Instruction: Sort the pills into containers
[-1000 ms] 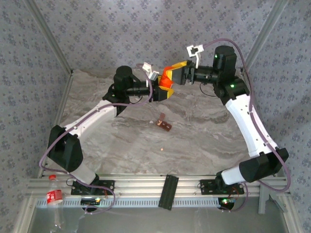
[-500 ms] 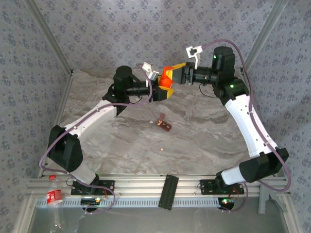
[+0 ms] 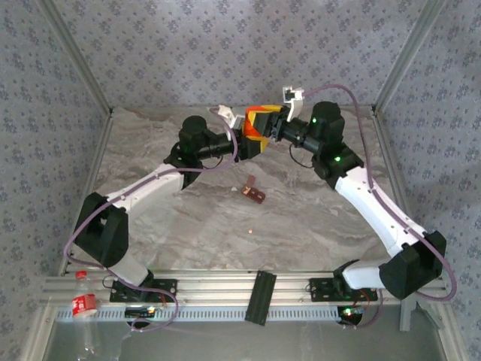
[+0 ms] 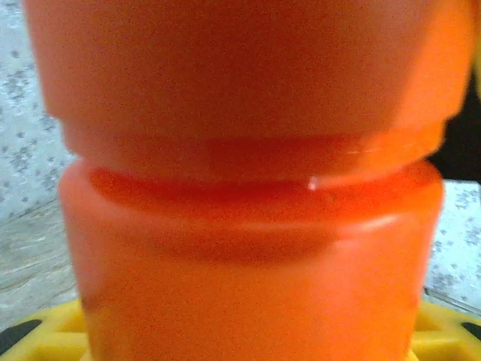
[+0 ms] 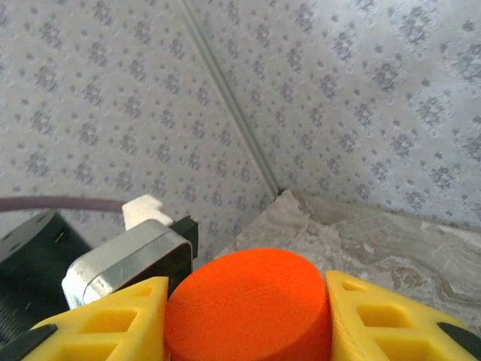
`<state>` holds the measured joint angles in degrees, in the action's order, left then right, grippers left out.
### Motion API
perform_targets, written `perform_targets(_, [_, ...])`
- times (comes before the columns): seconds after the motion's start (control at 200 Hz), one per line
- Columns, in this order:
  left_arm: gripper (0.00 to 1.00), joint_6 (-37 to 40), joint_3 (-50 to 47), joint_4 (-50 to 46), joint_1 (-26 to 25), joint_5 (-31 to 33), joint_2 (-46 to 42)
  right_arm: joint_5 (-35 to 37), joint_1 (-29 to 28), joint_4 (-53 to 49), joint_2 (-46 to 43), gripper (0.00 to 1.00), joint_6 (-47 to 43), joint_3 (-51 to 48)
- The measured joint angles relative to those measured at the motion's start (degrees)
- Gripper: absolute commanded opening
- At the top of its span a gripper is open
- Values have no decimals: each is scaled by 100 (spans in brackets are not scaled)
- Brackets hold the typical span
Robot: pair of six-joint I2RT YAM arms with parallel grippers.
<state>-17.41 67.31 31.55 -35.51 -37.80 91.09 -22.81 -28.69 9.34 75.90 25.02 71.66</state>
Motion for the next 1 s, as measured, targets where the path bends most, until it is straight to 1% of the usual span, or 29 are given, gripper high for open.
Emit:
perform_targets(0.105, [0,0,-42,-7,-68,522,0,643,-203,584,15,31,258,-302])
perform_targets(0.21, [0,76,-42,-11,-129,962,-2,984,-282,855,37,40,437,-385])
perform_targets(0.25, [0,131,-42,-2,-149,1091,-2,1016,-280,892,35,48,518,-391])
perform_targets(0.3, [0,214,-42,4,-177,1222,-2,1005,-243,892,7,63,673,-391])
perform_targets(0.335, [0,282,-42,15,-205,1305,-13,929,-190,857,-28,70,769,-402])
perform_targets(0.38, [0,350,-42,50,-243,1388,-37,769,-109,765,-111,77,887,-437])
perform_targets(0.44, [0,450,-42,101,-260,1460,-98,531,55,570,-289,81,994,-490])
perform_targets(0.52, [0,588,-68,188,-275,1517,-201,291,372,264,-588,84,1058,-498])
perform_targets(0.625, [2,809,-175,369,-275,1515,-319,-37,841,-243,-935,88,949,-319])
perform_targets(0.75, [3,1150,-422,638,-275,1458,-363,-619,1266,-1106,-964,90,544,369])
perform_targets(0.874, [1,1451,-483,503,-275,1062,-363,-1390,1333,-2096,-584,91,-223,1303])
perform_targets(0.999, [0,1593,-389,249,-258,442,-363,-2092,1318,-2885,-295,92,-981,1692])
